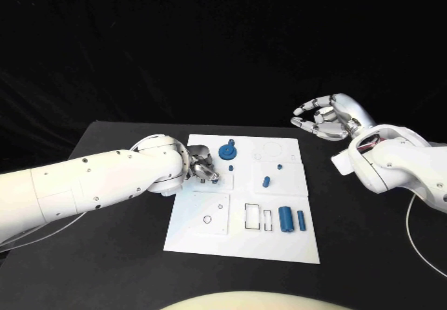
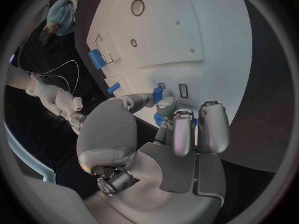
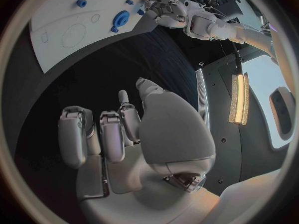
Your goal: Assemble the parts on the task board
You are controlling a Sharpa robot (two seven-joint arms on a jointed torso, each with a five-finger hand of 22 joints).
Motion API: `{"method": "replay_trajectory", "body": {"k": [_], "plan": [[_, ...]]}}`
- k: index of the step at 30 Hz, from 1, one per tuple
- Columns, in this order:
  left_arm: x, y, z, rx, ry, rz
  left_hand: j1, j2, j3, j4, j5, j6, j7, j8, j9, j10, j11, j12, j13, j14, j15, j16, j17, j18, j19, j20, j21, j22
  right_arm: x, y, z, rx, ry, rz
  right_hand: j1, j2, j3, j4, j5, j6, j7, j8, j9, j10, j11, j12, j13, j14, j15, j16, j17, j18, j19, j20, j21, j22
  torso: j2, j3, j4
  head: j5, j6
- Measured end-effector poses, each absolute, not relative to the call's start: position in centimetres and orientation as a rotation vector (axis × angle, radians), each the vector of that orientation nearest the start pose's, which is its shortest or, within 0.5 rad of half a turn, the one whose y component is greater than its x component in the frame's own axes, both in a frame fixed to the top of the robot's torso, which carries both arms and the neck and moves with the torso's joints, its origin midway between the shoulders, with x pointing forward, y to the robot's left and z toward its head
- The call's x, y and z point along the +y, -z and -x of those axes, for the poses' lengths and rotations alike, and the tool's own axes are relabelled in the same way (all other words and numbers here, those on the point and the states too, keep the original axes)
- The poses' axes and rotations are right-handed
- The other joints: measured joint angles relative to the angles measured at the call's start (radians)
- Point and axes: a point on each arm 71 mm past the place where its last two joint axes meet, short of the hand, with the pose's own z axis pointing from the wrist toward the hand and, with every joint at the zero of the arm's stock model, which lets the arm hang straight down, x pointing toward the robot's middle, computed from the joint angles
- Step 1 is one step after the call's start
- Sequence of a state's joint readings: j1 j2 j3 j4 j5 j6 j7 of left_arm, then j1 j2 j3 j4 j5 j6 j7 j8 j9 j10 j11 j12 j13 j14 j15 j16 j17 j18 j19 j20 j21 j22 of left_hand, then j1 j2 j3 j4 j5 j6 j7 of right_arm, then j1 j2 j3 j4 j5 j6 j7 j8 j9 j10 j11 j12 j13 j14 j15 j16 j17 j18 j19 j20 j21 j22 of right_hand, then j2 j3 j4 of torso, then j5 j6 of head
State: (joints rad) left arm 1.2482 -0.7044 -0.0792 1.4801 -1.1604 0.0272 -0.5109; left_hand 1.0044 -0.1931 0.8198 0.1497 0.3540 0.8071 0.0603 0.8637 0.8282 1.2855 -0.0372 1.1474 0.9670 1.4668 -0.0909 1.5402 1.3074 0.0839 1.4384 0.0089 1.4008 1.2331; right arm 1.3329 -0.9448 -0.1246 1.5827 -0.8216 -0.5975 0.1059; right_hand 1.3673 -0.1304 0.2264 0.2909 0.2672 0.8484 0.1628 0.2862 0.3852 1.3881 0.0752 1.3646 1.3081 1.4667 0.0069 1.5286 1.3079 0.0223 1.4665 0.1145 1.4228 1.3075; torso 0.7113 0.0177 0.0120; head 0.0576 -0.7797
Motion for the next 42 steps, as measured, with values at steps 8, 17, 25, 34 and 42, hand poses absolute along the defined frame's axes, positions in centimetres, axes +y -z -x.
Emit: {"method": "replay_trajectory", "body": {"k": [8,17,25,34,42], "plan": [[16.09,21.21,-48.96,2.205,0.432,0.065,0.005,-0.006,-0.003,-0.003,0.000,-0.001,-0.004,0.000,-0.003,0.005,-0.002,0.006,0.003,0.000,0.000,0.000,0.000,0.000,0.000,0.000,0.000,0.002,-24.63,13.37,-48.87,1.423,-0.919,-0.402,0.000,0.000,0.000,0.000,0.000,0.000,0.000,0.000,0.000,0.000,0.000,0.000,0.000,0.000,0.000,0.000,0.000,0.000,0.000,0.000,0.000,0.000,0.000,-0.0006,-0.0006,0.000,-0.002],[16.22,21.26,-48.93,2.210,0.432,0.068,0.004,-0.006,-0.003,-0.003,-0.002,0.001,-0.005,-0.001,-0.006,0.005,-0.002,0.006,0.001,0.000,0.000,0.000,0.000,0.000,0.000,0.000,0.000,0.003,-24.65,13.40,-48.87,1.424,-0.918,-0.403,0.000,0.000,0.000,0.000,0.000,0.000,0.000,0.000,0.000,0.000,0.000,0.000,0.000,0.000,0.000,0.000,0.000,0.000,0.000,0.000,0.000,0.000,0.000,-0.0007,-0.0007,0.000,0.000],[16.35,21.32,-48.89,2.217,0.437,0.080,0.002,-0.009,-0.003,-0.003,-0.003,0.001,-0.005,0.001,-0.008,0.005,-0.002,0.006,-0.001,0.000,0.000,0.000,0.000,0.000,0.000,0.000,0.000,0.003,-24.65,13.43,-48.87,1.424,-0.918,-0.403,0.000,0.000,0.000,0.000,0.000,0.000,0.000,0.000,0.000,0.000,0.000,0.000,0.000,0.000,0.000,0.000,0.000,0.000,0.000,0.000,0.000,0.000,0.000,-0.0007,-0.0008,-0.001,0.000],[16.49,21.44,-48.90,2.233,0.438,0.088,0.003,-0.008,-0.003,-0.003,-0.006,0.001,-0.005,0.003,-0.008,0.005,-0.002,0.006,-0.002,0.000,0.000,0.004,0.000,0.000,0.000,0.000,0.000,0.003,-24.68,13.45,-48.86,1.424,-0.918,-0.403,-0.004,0.004,0.003,-0.003,0.004,0.000,0.000,0.000,0.000,0.000,0.000,0.000,0.000,0.000,0.000,-0.004,0.000,0.000,0.000,0.000,-0.004,0.001,0.000,-0.0005,-0.0006,-0.001,-0.003],[16.51,21.43,-48.98,2.239,0.439,0.089,0.005,-0.005,-0.003,-0.003,-0.007,0.001,-0.005,0.003,-0.009,0.005,-0.002,0.006,-0.003,0.000,0.000,0.004,0.000,0.000,0.000,0.000,0.000,0.004,-24.71,13.45,-48.86,1.424,-0.917,-0.404,-0.004,0.004,0.003,-0.003,0.004,0.000,0.000,0.000,0.000,0.000,0.000,0.000,0.000,0.000,0.000,-0.004,0.000,0.000,0.000,0.000,-0.004,0.000,0.000,-0.0002,-0.0005,-0.001,-0.004]]}}
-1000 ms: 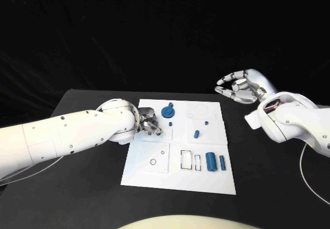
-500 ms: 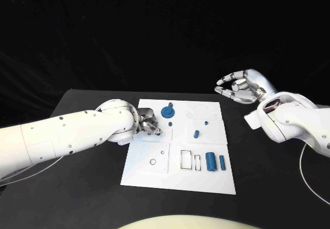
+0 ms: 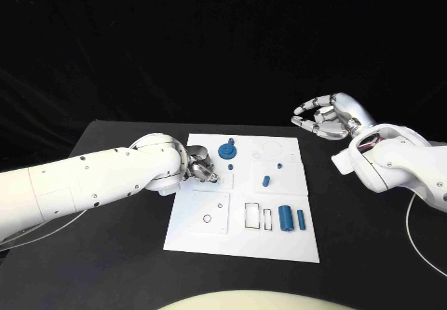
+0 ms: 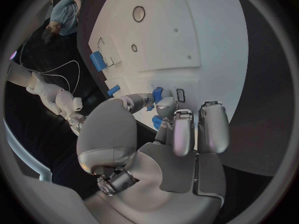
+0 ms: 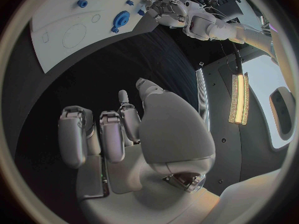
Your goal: Assemble the parts on the task board
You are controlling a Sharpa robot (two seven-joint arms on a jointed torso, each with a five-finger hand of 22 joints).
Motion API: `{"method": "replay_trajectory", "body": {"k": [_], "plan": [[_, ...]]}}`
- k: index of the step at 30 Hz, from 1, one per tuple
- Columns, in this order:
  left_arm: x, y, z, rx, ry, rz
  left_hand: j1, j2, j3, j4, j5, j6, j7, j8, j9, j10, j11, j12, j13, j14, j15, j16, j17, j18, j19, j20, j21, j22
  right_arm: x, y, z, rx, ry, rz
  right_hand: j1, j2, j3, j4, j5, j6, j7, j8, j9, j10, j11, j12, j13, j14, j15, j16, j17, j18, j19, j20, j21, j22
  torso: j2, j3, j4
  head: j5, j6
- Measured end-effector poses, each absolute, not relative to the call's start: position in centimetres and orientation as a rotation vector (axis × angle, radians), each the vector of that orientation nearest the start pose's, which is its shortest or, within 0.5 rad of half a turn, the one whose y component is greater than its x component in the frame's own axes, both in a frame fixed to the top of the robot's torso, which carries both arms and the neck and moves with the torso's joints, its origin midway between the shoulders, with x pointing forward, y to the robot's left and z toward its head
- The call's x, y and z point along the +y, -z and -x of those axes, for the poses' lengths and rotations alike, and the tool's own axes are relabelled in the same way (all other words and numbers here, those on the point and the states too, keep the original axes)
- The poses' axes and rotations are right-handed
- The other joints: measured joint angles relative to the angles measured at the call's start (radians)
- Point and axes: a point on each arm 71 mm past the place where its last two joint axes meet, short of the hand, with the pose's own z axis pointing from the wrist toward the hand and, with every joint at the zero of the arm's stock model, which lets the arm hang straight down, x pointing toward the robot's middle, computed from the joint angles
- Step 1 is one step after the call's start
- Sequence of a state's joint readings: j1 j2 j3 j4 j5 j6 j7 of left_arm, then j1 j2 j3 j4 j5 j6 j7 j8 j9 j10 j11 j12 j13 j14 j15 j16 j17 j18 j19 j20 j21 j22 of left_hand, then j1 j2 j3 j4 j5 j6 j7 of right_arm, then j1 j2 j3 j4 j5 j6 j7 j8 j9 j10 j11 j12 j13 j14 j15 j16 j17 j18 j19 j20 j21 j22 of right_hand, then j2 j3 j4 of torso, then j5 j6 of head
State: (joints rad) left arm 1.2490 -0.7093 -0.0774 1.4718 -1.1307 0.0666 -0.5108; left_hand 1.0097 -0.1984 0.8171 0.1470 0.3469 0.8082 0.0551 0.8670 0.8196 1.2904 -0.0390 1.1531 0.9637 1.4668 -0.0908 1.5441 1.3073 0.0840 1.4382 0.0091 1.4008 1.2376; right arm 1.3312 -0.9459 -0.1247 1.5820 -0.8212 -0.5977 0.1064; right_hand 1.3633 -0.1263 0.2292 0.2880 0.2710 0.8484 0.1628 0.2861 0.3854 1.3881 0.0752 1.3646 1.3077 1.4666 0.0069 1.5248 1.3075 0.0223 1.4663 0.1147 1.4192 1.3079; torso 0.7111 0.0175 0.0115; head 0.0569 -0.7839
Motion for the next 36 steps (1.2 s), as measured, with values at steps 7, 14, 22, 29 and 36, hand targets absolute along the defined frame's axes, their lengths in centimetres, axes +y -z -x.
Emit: {"method": "replay_trajectory", "body": {"k": [7,14,22,29,36], "plan": [[16.51,21.43,-49.06,2.242,0.438,0.087,0.000,0.000,0.000,0.000,0.003,0.003,-0.003,0.000,0.000,0.000,0.000,0.000,0.000,0.000,0.000,0.000,0.000,0.000,0.000,0.000,0.000,0.000,-24.75,13.45,-48.85,1.424,-0.917,-0.404,0.000,0.000,0.000,0.000,0.000,0.000,0.000,0.000,0.000,0.000,0.000,0.000,0.000,0.000,0.000,0.000,0.000,0.000,0.000,0.000,0.000,0.000,0.000,0.0001,0.0000,-0.001,-0.001],[16.46,21.45,-49.18,2.246,0.436,0.085,0.000,0.000,0.000,0.000,0.003,0.009,-0.005,0.011,-0.004,0.009,-0.002,0.000,-0.002,0.000,0.000,0.000,0.000,0.000,0.000,0.000,0.000,0.004,-24.77,13.45,-48.85,1.424,-0.916,-0.404,0.000,0.000,0.000,0.000,0.000,0.000,0.000,0.000,0.000,0.000,0.000,0.000,0.000,0.000,0.000,0.000,0.000,0.000,0.000,0.000,0.000,0.000,0.000,0.0008,0.0000,-0.001,-0.002],[16.46,21.47,-49.33,2.252,0.433,0.084,-0.033,0.000,-0.010,-0.010,0.003,0.017,-0.013,0.016,-0.022,0.020,-0.012,0.007,-0.002,0.000,-0.007,0.009,0.000,0.000,0.004,-0.004,0.004,0.014,-24.83,13.45,-48.84,1.423,-0.915,-0.405,0.000,0.000,0.000,0.000,0.000,0.000,0.000,0.000,0.000,0.000,0.000,0.000,0.000,0.000,0.000,0.000,0.000,0.000,0.000,0.000,0.000,0.000,0.000,0.0008,-0.0001,-0.001,-0.004],[16.49,21.53,-49.45,2.255,0.428,0.085,-0.071,-0.007,0.006,-0.031,-0.006,0.041,-0.037,0.021,-0.039,0.022,-0.015,0.015,0.003,-0.004,-0.011,0.013,0.000,0.000,0.007,-0.007,0.004,0.015,-24.84,13.45,-48.84,1.423,-0.915,-0.405,-0.004,-0.004,0.000,0.000,0.000,0.000,0.000,0.004,-0.001,0.000,0.000,-0.004,0.000,0.000,0.000,0.000,0.000,0.000,0.000,0.000,0.000,0.000,0.000,0.0009,-0.0001,-0.002,-0.005],[16.43,21.54,-49.52,2.256,0.425,0.085,-0.081,-0.010,0.003,-0.034,-0.007,0.052,-0.038,0.022,-0.048,0.022,-0.015,0.020,0.005,0.000,-0.014,0.013,0.000,0.000,0.007,-0.007,0.004,0.017,-24.84,13.44,-48.84,1.423,-0.915,-0.405,-0.007,-0.007,0.000,0.000,0.000,0.000,0.000,0.004,-0.001,0.000,0.000,-0.004,0.000,0.000,0.000,0.000,0.001,0.000,0.000,0.000,0.000,0.000,0.000,0.0009,-0.0001,-0.004,-0.006]]}}
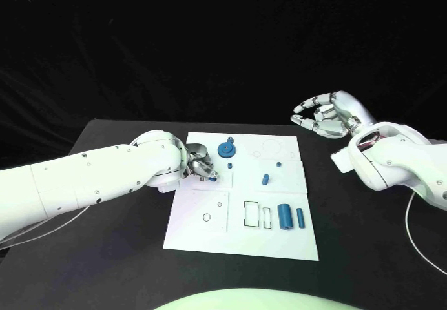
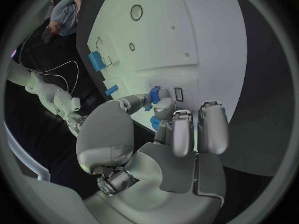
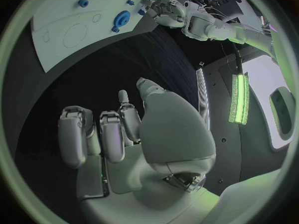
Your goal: Assemble the parts on the task board
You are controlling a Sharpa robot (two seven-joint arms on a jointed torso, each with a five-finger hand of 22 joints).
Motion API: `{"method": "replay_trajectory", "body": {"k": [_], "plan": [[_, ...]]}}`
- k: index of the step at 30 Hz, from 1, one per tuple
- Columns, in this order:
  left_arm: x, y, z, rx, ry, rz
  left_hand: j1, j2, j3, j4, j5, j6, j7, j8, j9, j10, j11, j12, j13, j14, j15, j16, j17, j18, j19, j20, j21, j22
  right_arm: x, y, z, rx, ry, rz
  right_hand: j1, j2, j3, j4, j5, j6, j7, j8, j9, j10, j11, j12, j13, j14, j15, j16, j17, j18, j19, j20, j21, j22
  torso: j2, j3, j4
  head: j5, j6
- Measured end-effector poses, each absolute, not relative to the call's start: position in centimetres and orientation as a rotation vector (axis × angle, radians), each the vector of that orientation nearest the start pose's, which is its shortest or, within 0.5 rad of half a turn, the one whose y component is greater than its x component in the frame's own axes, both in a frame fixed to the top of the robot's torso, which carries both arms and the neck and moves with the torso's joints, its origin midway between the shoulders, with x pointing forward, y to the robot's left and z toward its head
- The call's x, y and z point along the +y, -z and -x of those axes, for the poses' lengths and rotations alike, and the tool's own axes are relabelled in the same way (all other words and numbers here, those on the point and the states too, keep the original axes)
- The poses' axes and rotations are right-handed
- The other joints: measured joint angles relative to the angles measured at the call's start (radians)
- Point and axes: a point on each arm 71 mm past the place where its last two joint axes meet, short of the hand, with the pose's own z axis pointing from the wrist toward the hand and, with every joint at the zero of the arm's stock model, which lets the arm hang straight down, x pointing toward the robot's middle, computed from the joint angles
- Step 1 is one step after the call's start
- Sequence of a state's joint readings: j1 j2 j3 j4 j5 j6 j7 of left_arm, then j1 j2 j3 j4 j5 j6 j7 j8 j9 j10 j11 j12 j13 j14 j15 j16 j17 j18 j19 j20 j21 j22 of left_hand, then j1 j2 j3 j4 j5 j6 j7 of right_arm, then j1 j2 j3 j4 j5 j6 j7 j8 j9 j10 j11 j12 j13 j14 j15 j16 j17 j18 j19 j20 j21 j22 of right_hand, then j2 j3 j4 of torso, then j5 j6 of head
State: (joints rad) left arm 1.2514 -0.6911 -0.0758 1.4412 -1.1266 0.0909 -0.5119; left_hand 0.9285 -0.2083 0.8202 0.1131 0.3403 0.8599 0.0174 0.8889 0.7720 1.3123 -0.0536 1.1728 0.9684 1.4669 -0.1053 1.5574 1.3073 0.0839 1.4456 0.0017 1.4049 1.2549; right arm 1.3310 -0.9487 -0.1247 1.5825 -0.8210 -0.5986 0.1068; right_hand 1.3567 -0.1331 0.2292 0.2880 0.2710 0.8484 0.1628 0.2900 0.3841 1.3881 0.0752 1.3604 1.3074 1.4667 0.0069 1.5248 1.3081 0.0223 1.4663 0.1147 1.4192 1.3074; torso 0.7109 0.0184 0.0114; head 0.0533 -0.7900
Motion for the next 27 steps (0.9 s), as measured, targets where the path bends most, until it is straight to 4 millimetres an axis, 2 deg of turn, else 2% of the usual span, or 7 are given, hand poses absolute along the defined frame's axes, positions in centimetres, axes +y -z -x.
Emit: {"method": "replay_trajectory", "body": {"k": [4,5,16,27], "plan": [[16.36,21.57,-49.53,2.257,0.425,0.084,0.000,0.000,-0.013,0.008,0.000,0.008,-0.006,0.001,-0.001,0.003,-0.003,0.000,0.000,0.000,0.000,0.000,0.000,-0.002,0.000,0.000,0.000,0.002,-24.83,13.44,-48.83,1.423,-0.915,-0.405,0.000,0.000,0.000,0.000,0.000,0.000,0.000,0.000,0.000,0.000,0.000,0.000,0.000,0.000,0.000,0.000,0.000,0.000,0.000,0.000,0.000,0.000,0.000,0.0000,0.0001,-0.001,-0.001],[16.35,21.58,-49.54,2.257,0.424,0.084,-0.004,0.004,-0.019,0.014,0.000,0.009,-0.005,0.002,-0.002,0.003,-0.003,0.000,0.000,0.000,0.000,0.000,0.000,-0.015,0.000,0.000,0.000,0.002,-24.83,13.44,-48.83,1.423,-0.915,-0.405,0.000,0.000,0.000,0.000,0.000,0.000,0.000,0.000,0.000,0.000,0.000,0.000,0.000,0.000,0.000,0.000,0.000,0.000,0.000,0.000,0.000,0.000,0.000,-0.0001,0.0002,-0.001,-0.002],[16.32,21.68,-49.59,2.260,0.418,0.084,-0.017,0.004,-0.107,0.065,0.000,0.020,-0.016,0.008,-0.017,0.003,-0.003,0.008,0.000,0.000,0.000,0.004,0.000,-0.016,0.003,-0.003,0.000,0.006,-24.86,13.43,-48.81,1.422,-0.915,-0.405,0.000,0.000,0.000,0.000,0.000,0.000,0.000,0.000,0.000,0.000,0.000,0.000,0.000,0.000,0.000,0.000,0.000,0.000,0.000,0.000,0.000,0.000,0.000,-0.0005,0.0004,-0.003,-0.002],[16.37,21.72,-49.64,2.262,0.414,0.084,-0.022,0.001,-0.143,0.086,-0.003,0.025,-0.014,0.008,-0.023,0.003,-0.003,0.008,0.000,0.000,0.000,0.004,0.000,-0.016,0.003,-0.003,0.003,0.007,-24.93,13.42,-48.79,1.422,-0.915,-0.406,-0.008,0.000,0.000,0.000,0.000,0.000,0.000,0.000,-0.001,0.000,0.000,0.000,0.000,0.000,0.000,0.000,0.000,0.000,0.000,0.000,0.000,0.001,0.000,-0.0006,0.0006,-0.003,-0.001]]}}
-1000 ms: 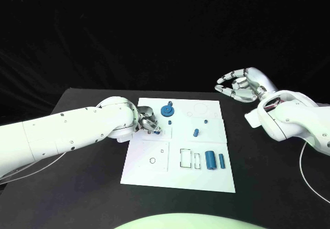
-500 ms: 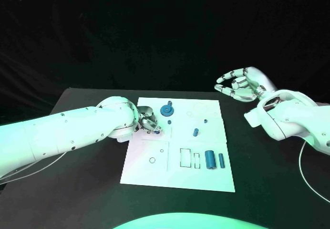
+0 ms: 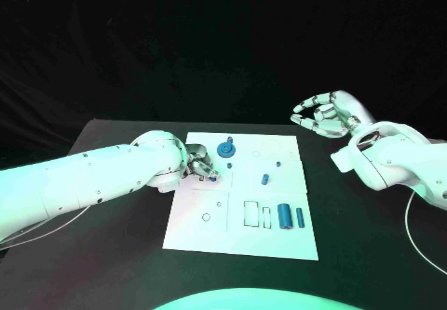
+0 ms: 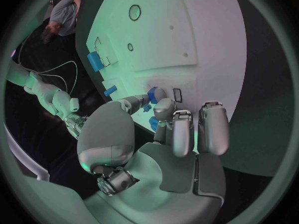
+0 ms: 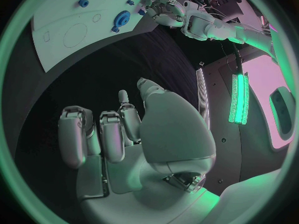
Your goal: Assemble the parts on the task board
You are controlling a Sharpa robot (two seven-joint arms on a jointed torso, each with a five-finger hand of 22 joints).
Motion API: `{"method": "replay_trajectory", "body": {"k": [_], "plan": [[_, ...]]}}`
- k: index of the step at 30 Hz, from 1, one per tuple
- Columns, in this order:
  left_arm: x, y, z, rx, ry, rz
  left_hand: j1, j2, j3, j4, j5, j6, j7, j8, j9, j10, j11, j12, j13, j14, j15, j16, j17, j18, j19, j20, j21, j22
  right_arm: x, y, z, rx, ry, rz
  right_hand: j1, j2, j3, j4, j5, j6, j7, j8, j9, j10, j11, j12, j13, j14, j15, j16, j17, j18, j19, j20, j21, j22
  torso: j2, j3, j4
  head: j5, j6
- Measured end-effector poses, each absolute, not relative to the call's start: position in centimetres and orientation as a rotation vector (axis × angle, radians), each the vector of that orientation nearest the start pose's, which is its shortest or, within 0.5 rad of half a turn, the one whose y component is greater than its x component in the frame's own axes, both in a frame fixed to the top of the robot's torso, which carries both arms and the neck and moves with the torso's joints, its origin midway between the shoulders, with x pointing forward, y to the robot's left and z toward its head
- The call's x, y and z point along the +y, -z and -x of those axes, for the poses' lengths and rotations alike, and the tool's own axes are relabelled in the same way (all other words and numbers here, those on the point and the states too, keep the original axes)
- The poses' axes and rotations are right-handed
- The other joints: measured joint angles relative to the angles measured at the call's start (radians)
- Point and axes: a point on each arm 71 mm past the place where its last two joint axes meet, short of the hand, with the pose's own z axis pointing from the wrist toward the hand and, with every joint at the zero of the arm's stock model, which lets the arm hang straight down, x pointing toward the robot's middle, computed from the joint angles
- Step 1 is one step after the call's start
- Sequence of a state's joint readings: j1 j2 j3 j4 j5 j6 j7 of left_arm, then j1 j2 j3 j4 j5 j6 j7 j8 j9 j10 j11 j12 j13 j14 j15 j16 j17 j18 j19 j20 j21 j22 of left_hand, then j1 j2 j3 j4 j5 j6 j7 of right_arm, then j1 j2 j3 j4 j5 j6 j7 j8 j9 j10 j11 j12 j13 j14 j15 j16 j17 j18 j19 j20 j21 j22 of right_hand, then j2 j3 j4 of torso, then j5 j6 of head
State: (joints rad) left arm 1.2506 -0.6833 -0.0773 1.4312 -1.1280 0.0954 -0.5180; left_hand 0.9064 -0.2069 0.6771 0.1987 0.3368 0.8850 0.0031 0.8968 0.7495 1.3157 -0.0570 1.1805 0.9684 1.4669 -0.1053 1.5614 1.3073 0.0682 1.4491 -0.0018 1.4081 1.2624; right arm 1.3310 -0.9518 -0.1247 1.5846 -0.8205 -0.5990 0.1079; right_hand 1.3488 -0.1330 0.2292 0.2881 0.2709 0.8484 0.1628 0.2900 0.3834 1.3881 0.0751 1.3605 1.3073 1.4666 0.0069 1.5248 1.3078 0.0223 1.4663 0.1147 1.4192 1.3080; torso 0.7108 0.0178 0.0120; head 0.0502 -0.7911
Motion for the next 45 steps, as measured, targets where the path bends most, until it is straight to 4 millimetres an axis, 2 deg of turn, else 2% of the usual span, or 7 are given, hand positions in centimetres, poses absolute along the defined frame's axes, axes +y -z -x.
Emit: {"method": "replay_trajectory", "body": {"k": [17,27,39,40,41,42,45], "plan": [[16.8,21.7,-49.4,2.266,0.415,0.089,-0.008,-0.008,-0.120,0.073,0.000,0.000,0.000,0.008,-0.016,0.000,0.000,0.008,-0.001,0.000,0.000,0.000,0.000,0.000,0.000,0.000,0.000,0.002,-25.0,13.4,-48.8,1.420,-0.914,-0.406,-0.007,-0.007,0.000,0.000,-0.010,0.000,0.000,0.004,0.000,0.000,0.000,0.000,0.001,0.000,0.000,0.000,0.000,0.000,0.000,0.000,-0.004,0.000,0.000,-0.0013,0.0000,-0.002,0.003],[17.2,20.7,-49.3,2.250,0.435,0.100,-0.008,-0.008,-0.135,0.083,0.000,0.000,0.000,0.008,-0.018,0.000,0.000,0.008,-0.003,0.000,0.000,0.000,0.000,0.000,0.000,0.000,0.000,0.002,-25.2,13.4,-48.9,1.418,-0.911,-0.408,-0.011,-0.002,0.000,0.000,-0.010,0.000,0.000,0.004,-0.001,0.000,0.000,0.000,0.001,0.000,0.000,0.000,0.000,0.000,0.000,0.000,-0.004,0.000,-0.001,-0.0013,0.0007,0.000,0.004],[17.2,18.2,-49.6,2.210,0.480,0.121,-0.008,-0.008,-0.160,0.091,0.000,-0.011,0.011,0.008,-0.025,-0.008,0.004,-0.004,-0.031,0.000,0.000,0.000,0.001,0.000,0.000,0.000,0.000,0.000,-25.3,13.6,-49.0,1.418,-0.908,-0.414,-0.010,-0.003,0.000,0.000,-0.014,0.000,0.000,0.004,-0.001,-0.004,-0.004,0.000,0.001,0.000,0.000,0.000,0.000,0.000,0.000,0.000,-0.008,-0.001,-0.001,-0.0013,-0.0004,0.003,0.010],[17.3,17.8,-49.7,2.205,0.482,0.124,-0.005,-0.011,-0.167,0.091,0.000,-0.015,0.015,0.008,-0.026,-0.018,0.005,-0.013,-0.043,0.000,0.000,-0.003,0.001,0.000,0.000,0.000,0.000,-0.005,-25.3,13.6,-49.0,1.418,-0.908,-0.415,-0.010,-0.003,0.000,0.000,-0.014,0.000,0.000,0.004,-0.001,-0.004,-0.004,0.000,0.001,0.000,0.000,0.000,0.000,0.000,0.000,0.000,-0.008,-0.001,-0.001,-0.0013,-0.0004,0.004,0.011],[17.5,17.3,-49.9,2.197,0.481,0.129,0.007,-0.013,-0.176,0.089,0.000,-0.032,0.021,-0.002,-0.032,-0.048,0.011,-0.044,-0.085,0.000,0.000,-0.010,0.001,0.000,-0.001,0.001,-0.010,-0.021,-25.3,13.6,-49.0,1.418,-0.908,-0.415,-0.010,-0.003,0.000,0.000,-0.014,0.000,0.000,0.004,-0.001,-0.004,-0.004,0.000,0.001,0.000,0.000,0.000,0.000,0.000,0.000,0.000,-0.008,-0.001,-0.001,-0.0013,-0.0004,0.004,0.012],[17.7,16.9,-50.2,2.191,0.478,0.135,0.031,-0.014,-0.183,0.089,0.000,-0.069,0.035,-0.032,-0.047,-0.094,0.023,-0.094,-0.151,0.000,0.008,-0.014,0.001,0.000,-0.011,0.007,-0.024,-0.040,-25.3,13.6,-49.0,1.418,-0.908,-0.416,-0.010,-0.003,0.000,0.000,-0.014,0.000,0.000,0.004,-0.001,-0.004,-0.004,0.000,0.001,0.000,0.000,-0.003,0.000,0.000,0.000,0.000,-0.008,-0.001,-0.001,-0.0012,-0.0002,0.004,0.013],[18.8,15.5,-51.7,2.169,0.456,0.170,0.075,-0.006,-0.207,0.091,0.000,-0.117,0.070,-0.118,-0.100,-0.162,0.055,-0.171,-0.255,-0.001,0.037,-0.020,0.001,0.000,-0.033,0.025,-0.048,-0.075,-25.3,13.6,-49.1,1.418,-0.908,-0.417,-0.010,-0.003,0.000,0.000,-0.014,0.000,0.000,0.004,-0.001,-0.004,-0.004,0.000,0.001,0.000,0.000,-0.004,0.000,0.000,0.000,0.000,-0.008,-0.001,-0.001,-0.0008,0.0000,0.007,0.017]]}}
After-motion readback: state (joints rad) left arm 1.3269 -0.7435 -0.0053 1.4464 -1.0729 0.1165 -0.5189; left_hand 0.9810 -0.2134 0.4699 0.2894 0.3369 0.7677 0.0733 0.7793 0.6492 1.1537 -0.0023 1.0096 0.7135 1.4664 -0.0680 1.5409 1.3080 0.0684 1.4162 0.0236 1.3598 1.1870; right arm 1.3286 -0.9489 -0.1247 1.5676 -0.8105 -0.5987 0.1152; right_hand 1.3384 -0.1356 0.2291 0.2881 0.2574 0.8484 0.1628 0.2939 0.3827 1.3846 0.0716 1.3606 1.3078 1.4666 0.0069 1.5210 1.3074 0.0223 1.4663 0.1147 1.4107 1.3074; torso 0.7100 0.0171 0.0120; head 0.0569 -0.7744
